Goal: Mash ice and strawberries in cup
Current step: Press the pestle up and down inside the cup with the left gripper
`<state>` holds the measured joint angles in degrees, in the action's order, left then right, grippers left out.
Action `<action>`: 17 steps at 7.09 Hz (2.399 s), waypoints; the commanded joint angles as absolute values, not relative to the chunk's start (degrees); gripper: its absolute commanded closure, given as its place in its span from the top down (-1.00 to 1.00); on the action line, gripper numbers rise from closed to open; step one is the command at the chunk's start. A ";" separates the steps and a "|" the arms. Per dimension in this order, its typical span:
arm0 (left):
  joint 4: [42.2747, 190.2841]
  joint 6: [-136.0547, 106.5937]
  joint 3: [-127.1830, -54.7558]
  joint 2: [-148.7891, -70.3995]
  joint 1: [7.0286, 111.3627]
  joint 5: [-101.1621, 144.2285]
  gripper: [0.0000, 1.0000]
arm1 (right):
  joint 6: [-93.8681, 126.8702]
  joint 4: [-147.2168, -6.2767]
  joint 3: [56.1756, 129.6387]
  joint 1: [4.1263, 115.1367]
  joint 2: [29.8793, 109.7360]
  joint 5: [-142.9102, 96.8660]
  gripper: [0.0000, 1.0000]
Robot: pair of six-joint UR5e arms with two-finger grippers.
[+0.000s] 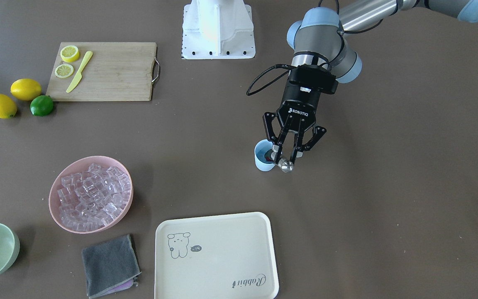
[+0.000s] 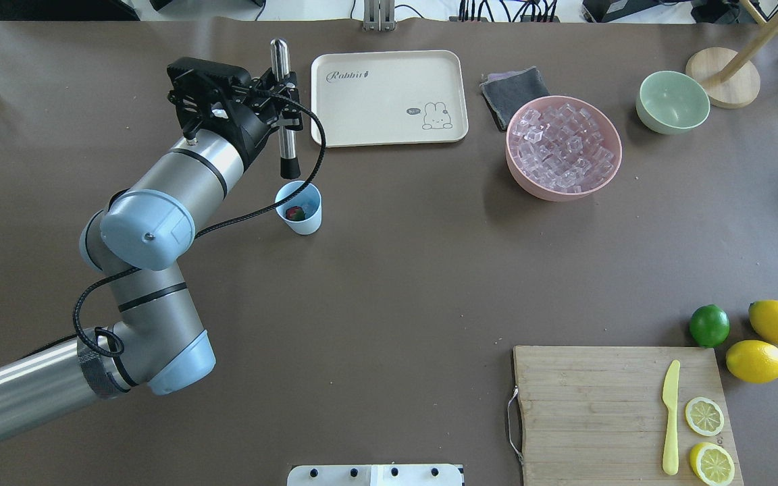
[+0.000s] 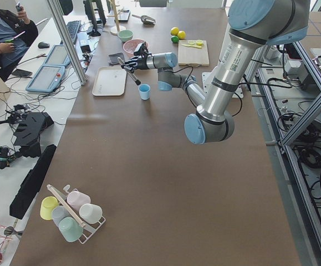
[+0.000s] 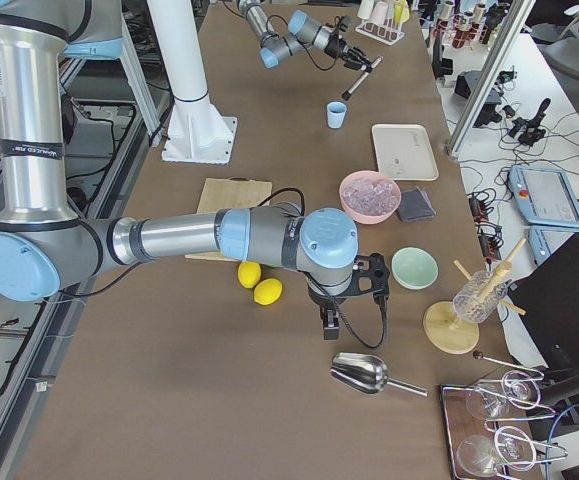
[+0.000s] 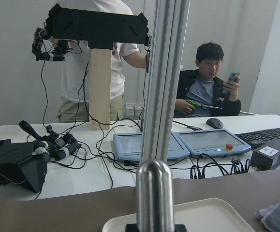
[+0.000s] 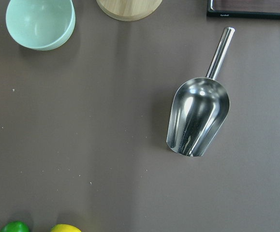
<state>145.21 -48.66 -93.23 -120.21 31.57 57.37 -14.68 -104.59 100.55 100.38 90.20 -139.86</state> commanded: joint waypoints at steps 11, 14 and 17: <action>150.64 -50.89 -87.98 -120.15 29.63 57.39 -0.51 | -14.77 -104.59 100.11 100.37 91.23 -140.01 0.99; 150.73 -50.89 -87.55 -119.54 29.44 57.31 -0.51 | -14.77 -104.59 100.37 100.46 91.32 -140.18 0.99; 152.23 -51.07 -87.89 -119.53 28.83 57.39 -0.51 | -14.77 -104.59 100.11 100.37 90.97 -140.10 0.99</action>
